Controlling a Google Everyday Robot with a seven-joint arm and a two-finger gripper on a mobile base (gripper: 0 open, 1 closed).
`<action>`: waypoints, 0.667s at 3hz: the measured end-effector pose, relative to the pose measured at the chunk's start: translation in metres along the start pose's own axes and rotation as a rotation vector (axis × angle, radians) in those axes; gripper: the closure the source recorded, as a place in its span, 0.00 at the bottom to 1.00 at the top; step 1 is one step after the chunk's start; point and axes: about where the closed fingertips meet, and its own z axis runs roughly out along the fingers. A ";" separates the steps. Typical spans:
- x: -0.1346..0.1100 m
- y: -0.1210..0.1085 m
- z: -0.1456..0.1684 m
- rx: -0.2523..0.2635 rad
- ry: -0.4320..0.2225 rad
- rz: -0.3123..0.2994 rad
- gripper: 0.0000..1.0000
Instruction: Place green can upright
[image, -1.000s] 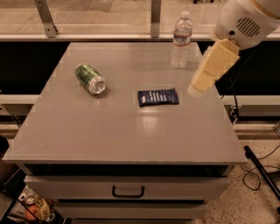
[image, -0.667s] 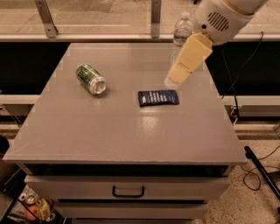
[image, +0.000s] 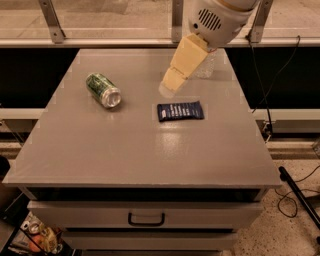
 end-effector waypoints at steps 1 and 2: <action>-0.005 -0.003 0.002 -0.003 -0.014 0.005 0.00; -0.030 0.004 0.012 0.001 0.002 0.022 0.00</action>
Offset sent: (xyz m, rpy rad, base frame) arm 0.0346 0.0789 -0.0087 -0.0083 0.0553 -0.0960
